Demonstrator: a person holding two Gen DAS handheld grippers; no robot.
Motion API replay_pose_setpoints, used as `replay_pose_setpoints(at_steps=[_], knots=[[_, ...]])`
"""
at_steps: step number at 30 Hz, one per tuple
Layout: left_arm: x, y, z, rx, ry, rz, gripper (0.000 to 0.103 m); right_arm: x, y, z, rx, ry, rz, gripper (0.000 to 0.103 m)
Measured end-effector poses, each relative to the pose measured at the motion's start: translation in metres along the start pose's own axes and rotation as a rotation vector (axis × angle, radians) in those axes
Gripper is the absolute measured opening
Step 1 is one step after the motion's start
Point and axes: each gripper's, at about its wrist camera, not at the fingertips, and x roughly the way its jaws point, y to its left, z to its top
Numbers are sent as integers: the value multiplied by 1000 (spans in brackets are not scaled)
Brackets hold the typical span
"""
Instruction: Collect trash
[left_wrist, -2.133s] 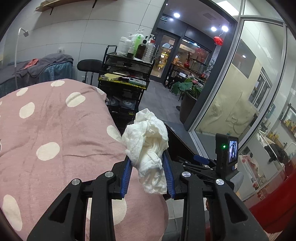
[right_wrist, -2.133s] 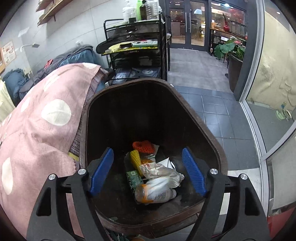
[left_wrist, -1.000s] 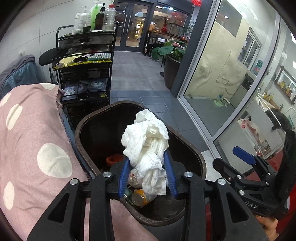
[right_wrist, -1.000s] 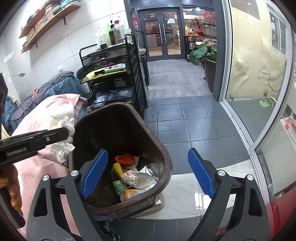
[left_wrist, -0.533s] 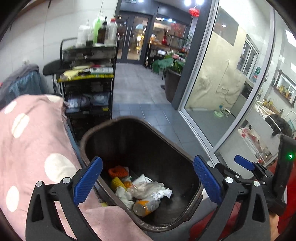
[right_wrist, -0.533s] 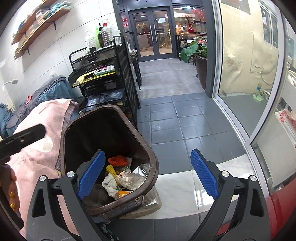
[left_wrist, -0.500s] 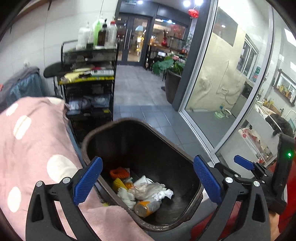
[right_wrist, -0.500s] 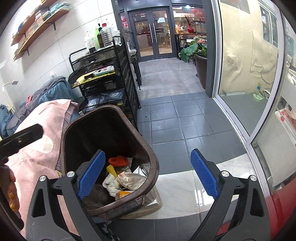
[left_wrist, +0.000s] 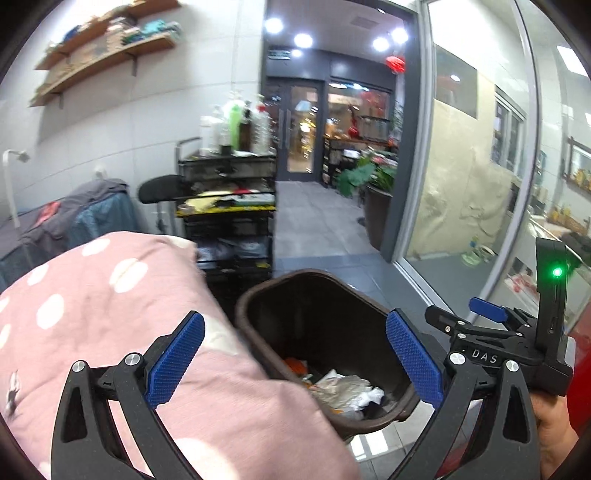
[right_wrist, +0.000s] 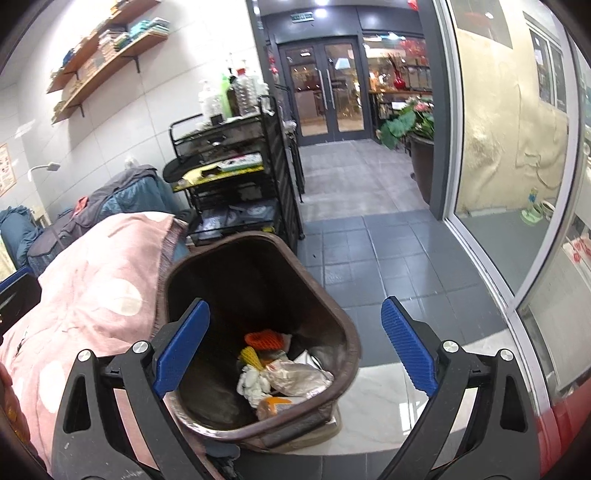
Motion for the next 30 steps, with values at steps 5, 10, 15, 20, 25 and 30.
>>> replay_pose_setpoints(at_steps=[5,10,15,20,25,30], knots=[[-29,28,-12,-86,-38,50,97,-13,28,-5,-32,-53,31,96],[-65,51,-29,-133,-100,170,97,-33,66,-18,-106,-125,60,97],[-103,69,-54,-186,-155,321,97,-61,111,-39,-207,-199,119,97],[-144,82,-80,-238,-210,444,97,-87,144,-58,-251,-219,225,97],[-176,87,-97,-260,-249,529,97,-106,171,-75,-304,-218,316,97],[-198,86,-109,-310,-291,586,97,-125,186,-91,-346,-228,349,97]])
